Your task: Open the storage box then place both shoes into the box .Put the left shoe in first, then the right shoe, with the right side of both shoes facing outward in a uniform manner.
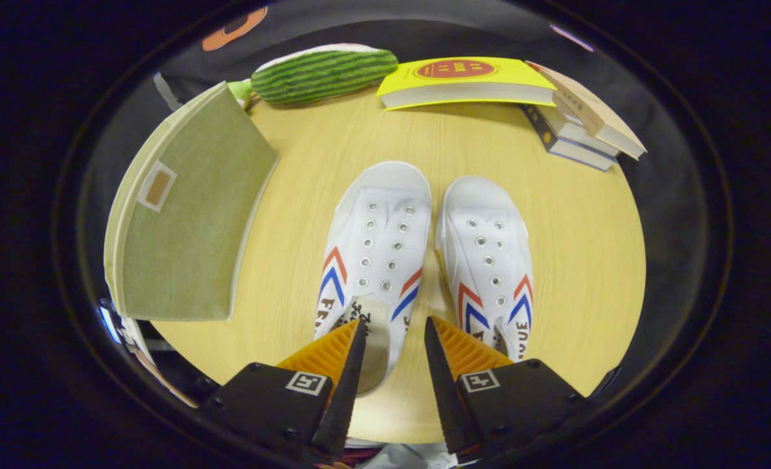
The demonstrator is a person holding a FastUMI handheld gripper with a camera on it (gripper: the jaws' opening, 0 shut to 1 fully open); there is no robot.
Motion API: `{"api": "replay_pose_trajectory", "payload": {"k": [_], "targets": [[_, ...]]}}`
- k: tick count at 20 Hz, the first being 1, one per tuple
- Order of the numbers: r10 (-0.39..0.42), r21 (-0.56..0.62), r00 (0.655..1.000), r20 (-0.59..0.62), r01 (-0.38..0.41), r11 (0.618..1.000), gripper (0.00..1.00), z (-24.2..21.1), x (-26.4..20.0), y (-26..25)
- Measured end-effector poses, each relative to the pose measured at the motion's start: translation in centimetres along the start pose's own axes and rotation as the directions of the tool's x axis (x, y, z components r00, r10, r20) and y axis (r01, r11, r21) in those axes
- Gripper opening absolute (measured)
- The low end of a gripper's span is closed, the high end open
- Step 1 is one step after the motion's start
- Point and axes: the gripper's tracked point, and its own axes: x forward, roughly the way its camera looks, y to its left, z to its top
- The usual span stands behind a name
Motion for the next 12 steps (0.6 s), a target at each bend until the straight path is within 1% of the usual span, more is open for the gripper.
{"api": "replay_pose_trajectory", "payload": {"k": [1,2,3,4,5,6,7,10,11,12], "targets": [[0.008,0.007,1.0,-0.008,-0.008,1.0,0.59,0.1,0.8,0.1],[0.03,0.019,0.999,-0.012,-0.029,0.999,0.53,0.1,1.9,0.5],[0.078,0.029,0.997,-0.02,-0.077,0.997,0.42,0.2,1.7,1.2],[0.084,0.05,0.996,-0.012,-0.083,0.995,0.3,0.1,2.6,1.3],[0.094,0.097,0.996,0.005,-0.094,0.991,0.23,0.6,1.8,1.0],[0.116,0.136,0.993,0.013,-0.117,0.984,0.1,0.5,2.0,1.2],[0.143,0.167,0.989,0.025,-0.145,0.975,0.07,0.8,1.5,1.2],[0.262,0.247,0.963,0.067,-0.271,0.93,0.06,1.0,0.2,2.4],[0.283,0.249,0.955,0.085,-0.296,0.922,0.06,1.5,-0.5,2.7],[0.288,0.242,0.953,0.098,-0.303,0.922,0.06,1.6,-1.0,2.6]]}}
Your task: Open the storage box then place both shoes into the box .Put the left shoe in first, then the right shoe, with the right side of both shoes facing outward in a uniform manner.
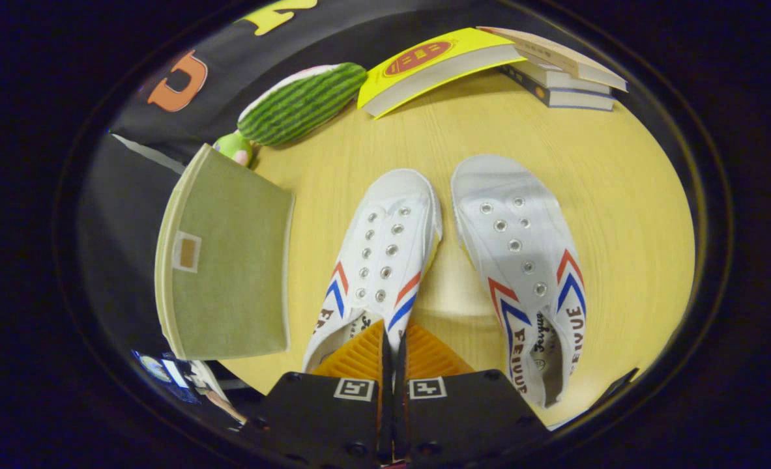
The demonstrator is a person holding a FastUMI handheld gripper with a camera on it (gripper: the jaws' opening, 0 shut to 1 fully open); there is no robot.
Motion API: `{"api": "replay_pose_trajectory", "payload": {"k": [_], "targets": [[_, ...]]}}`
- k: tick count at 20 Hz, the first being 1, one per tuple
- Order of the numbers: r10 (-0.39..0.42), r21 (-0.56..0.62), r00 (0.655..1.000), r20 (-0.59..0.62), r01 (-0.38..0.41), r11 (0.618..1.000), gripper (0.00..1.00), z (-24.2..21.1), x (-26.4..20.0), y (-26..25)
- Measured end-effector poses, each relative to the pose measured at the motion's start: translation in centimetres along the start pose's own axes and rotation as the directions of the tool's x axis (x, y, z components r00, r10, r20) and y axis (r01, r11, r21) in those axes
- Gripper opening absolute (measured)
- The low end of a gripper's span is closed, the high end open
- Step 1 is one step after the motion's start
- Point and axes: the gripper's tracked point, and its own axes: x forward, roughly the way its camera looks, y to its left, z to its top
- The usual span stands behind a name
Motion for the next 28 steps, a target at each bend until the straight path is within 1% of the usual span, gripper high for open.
{"api": "replay_pose_trajectory", "payload": {"k": [3,7,9,11,13,16,18,19,21,23,24,27,28], "targets": [[0.016,-0.025,0.999,0.03,-0.016,1.0,0.06,0.5,-1.5,1.4],[0.051,-0.036,0.992,0.112,-0.047,0.998,0.06,2.3,-4.7,4.8],[0.073,-0.047,0.987,0.142,-0.067,0.997,0.06,2.8,-6.3,6.5],[0.111,-0.047,0.979,0.171,-0.104,0.993,0.06,3.2,-7.9,8.8],[0.152,-0.04,0.968,0.2,-0.147,0.988,0.06,3.5,-9.3,11.2],[0.215,-0.061,0.943,0.254,-0.206,0.977,0.06,4.1,-11.2,14.9],[0.255,-0.098,0.92,0.296,-0.236,0.967,0.06,4.7,-11.9,17.5],[0.271,-0.139,0.91,0.313,-0.239,0.961,0.06,5.0,-12.1,18.7],[0.28,-0.175,0.899,0.336,-0.233,0.957,0.06,4.6,-11.6,21.1],[0.278,-0.193,0.901,0.333,-0.224,0.955,0.06,4.0,-10.0,23.5],[0.275,-0.19,0.902,0.334,-0.221,0.957,0.06,3.5,-8.9,24.9],[0.293,-0.141,0.891,0.346,-0.259,0.955,0.06,2.6,-5.3,29.1],[0.292,-0.133,0.89,0.351,-0.261,0.956,0.06,2.3,-4.2,30.1]]}}
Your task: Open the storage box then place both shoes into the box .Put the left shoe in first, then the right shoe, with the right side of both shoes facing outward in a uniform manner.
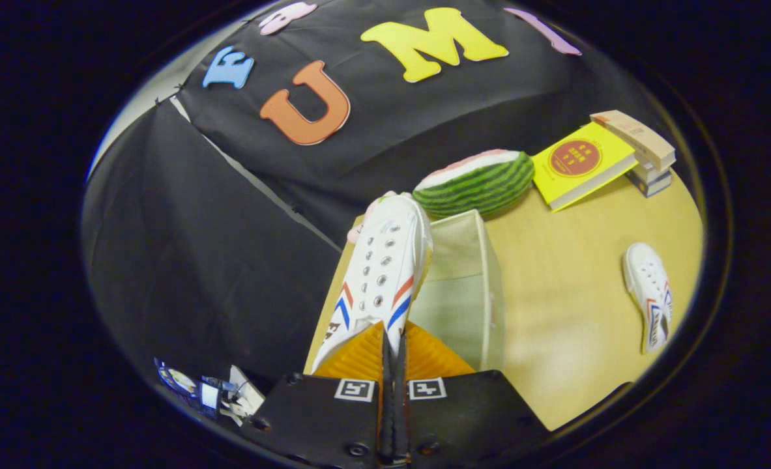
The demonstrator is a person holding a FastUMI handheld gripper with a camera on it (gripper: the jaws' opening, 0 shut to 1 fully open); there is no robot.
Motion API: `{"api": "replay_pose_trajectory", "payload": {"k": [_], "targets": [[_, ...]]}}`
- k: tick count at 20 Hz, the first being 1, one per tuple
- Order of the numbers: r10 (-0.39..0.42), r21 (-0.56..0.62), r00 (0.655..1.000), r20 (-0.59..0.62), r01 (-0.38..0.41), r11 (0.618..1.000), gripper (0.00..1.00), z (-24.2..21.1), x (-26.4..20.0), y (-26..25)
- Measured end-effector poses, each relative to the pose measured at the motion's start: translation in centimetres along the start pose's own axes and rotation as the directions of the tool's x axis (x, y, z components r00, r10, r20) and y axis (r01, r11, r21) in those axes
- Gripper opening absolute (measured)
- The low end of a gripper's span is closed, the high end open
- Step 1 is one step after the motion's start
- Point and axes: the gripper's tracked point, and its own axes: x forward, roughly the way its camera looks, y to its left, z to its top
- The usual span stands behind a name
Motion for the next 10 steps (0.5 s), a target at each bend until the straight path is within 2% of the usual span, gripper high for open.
{"api": "replay_pose_trajectory", "payload": {"k": [4,8,10], "targets": [[-0.066,-0.031,0.998,0.02,0.066,0.997,0.06,-2.1,3.4,1.5],[-0.1,0.003,0.994,0.037,0.1,0.995,0.06,-3.0,5.9,1.2],[-0.164,-0.03,0.986,0.015,0.164,0.986,0.06,-3.9,6.5,-0.2]]}}
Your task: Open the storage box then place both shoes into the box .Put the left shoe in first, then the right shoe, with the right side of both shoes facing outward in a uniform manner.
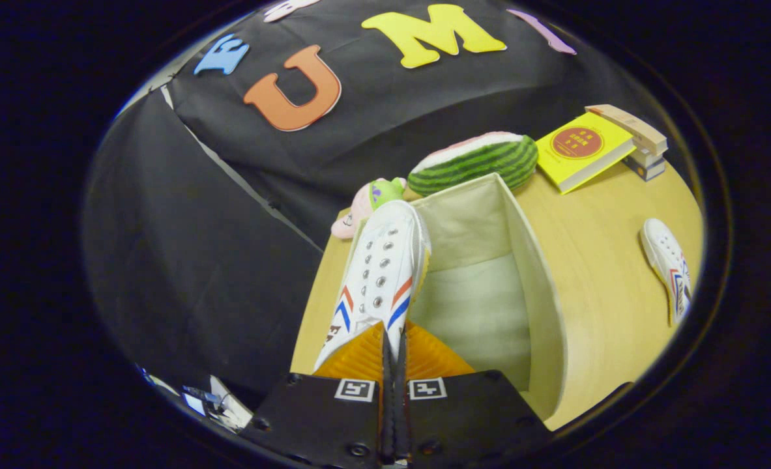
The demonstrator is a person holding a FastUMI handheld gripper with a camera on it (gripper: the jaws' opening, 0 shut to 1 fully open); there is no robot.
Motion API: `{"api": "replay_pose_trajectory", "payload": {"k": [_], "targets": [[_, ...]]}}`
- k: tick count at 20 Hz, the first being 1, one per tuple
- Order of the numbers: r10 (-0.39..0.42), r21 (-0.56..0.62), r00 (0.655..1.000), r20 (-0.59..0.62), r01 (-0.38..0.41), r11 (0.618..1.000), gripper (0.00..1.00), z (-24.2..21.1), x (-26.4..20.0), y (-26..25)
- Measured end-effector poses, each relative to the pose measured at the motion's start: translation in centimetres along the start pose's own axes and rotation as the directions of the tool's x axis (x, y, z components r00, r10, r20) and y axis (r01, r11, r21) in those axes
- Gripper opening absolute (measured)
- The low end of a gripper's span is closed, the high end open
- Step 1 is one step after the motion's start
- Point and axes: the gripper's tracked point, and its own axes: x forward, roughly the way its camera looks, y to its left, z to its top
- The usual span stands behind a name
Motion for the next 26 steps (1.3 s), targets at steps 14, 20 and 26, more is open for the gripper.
{"api": "replay_pose_trajectory", "payload": {"k": [14,20,26], "targets": [[-0.259,-0.384,0.938,0.23,0.332,0.862,0.95,7.2,-11.3,-10.5],[-0.369,-0.34,0.916,0.159,0.402,0.85,0.96,7.7,-13.4,-20.7],[-0.497,-0.329,0.864,0.081,0.494,0.805,0.96,7.2,-15.1,-32.3]]}}
